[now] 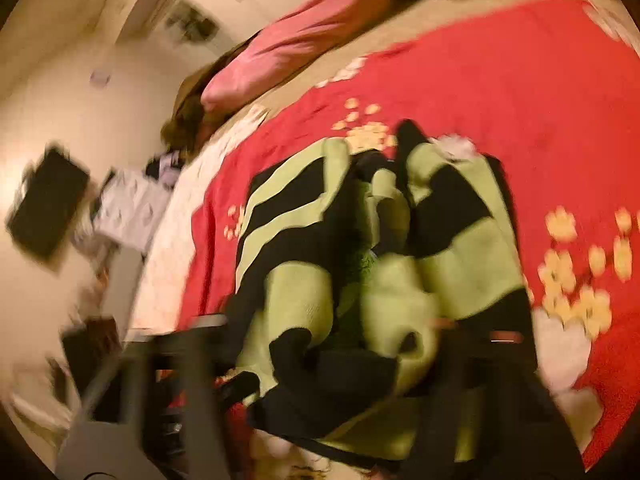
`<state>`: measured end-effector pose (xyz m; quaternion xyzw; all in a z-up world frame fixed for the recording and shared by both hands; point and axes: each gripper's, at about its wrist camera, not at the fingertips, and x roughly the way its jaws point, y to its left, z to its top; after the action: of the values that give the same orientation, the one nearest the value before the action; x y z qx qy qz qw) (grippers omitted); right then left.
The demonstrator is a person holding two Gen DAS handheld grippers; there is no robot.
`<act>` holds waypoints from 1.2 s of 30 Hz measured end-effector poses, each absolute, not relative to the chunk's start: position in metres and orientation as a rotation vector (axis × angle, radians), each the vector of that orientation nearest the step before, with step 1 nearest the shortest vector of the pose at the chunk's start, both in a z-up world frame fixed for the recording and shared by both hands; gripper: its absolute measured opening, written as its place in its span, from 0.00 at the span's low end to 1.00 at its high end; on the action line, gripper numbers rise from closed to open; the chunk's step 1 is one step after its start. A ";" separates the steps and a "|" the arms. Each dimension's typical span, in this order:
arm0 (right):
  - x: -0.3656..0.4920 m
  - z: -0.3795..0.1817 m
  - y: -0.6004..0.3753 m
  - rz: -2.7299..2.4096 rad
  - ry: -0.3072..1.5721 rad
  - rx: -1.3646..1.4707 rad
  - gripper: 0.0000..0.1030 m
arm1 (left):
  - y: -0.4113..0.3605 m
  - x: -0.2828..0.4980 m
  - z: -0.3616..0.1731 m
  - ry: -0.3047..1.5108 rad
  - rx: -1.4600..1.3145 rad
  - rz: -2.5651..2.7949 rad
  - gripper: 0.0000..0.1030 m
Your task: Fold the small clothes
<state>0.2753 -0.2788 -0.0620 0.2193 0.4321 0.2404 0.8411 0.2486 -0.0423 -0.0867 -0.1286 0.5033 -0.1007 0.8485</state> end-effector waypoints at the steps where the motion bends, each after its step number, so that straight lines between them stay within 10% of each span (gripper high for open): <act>1: 0.272 -0.056 -0.277 0.525 0.893 0.449 0.14 | -0.042 0.248 -0.086 1.057 -0.276 -0.214 0.81; 16: 0.229 -0.077 -0.342 0.372 0.865 0.521 0.13 | -0.059 0.238 -0.073 1.045 -0.241 -0.261 0.83; 26: 0.219 -0.077 -0.350 0.284 0.846 0.463 0.44 | -0.066 0.231 -0.063 1.024 -0.165 -0.243 0.91; 36: 0.184 -0.034 -0.345 0.313 0.726 0.301 0.37 | -0.067 0.222 -0.046 0.983 -0.107 -0.224 0.93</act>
<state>0.1838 -0.3454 -0.0343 0.1463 0.3524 0.1520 0.9118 0.2216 -0.0674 -0.0459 -0.0512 0.4706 -0.1074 0.8743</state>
